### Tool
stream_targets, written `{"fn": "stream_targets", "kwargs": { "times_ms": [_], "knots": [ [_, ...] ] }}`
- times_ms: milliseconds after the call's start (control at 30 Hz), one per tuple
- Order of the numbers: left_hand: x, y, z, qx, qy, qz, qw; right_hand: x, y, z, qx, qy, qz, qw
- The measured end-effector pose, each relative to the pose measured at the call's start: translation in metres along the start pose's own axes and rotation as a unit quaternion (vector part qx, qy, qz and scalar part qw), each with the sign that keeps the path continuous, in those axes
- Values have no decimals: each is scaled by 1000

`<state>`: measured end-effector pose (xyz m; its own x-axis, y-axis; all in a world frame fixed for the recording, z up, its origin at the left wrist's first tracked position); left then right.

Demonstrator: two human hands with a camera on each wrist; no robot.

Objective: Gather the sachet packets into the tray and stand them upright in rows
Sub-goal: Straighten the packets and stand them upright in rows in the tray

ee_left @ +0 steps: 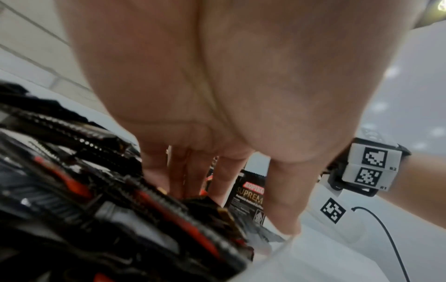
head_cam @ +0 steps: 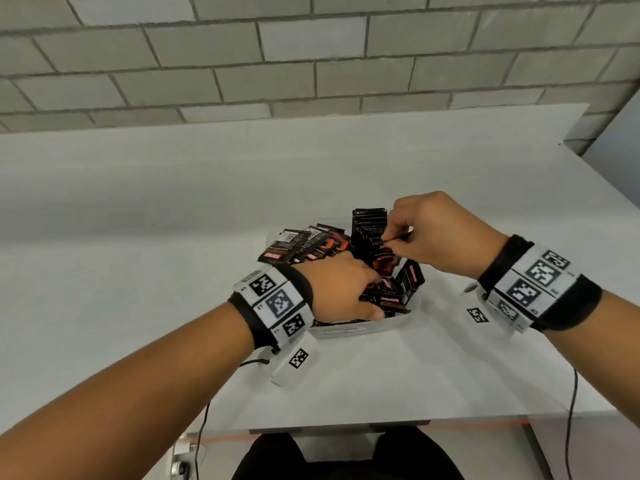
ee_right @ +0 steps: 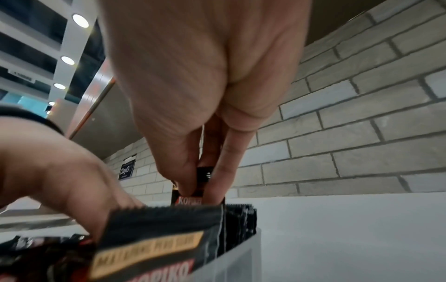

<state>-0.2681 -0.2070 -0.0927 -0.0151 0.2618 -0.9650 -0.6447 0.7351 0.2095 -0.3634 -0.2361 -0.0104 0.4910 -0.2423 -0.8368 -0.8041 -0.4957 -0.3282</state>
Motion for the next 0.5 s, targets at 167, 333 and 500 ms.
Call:
{"fn": "stream_targets", "kwargs": {
  "times_ms": [167, 333, 500],
  "knots": [
    [10, 2, 0, 15, -31, -47, 998, 18, 6, 3, -1, -52, 75, 996],
    [5, -1, 2, 18, -34, 8, 999, 17, 20, -6, 57, -46, 83, 994],
    [5, -2, 1, 8, -44, 36, 998, 17, 22, -1, 76, -71, 57, 993]
  ]
}}
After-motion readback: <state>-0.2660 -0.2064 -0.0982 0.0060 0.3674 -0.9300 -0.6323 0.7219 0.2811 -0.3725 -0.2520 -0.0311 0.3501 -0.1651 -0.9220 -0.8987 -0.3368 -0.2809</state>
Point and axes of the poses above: each hand's wrist, its own z-axis away from the middle knuckle, its own x-axis out of the palm, y = z × x, the point moved 9 cm from there along -z, towards the middle knuckle, and after that the axes turned 15 degrees about y, right-handed, at the moved point
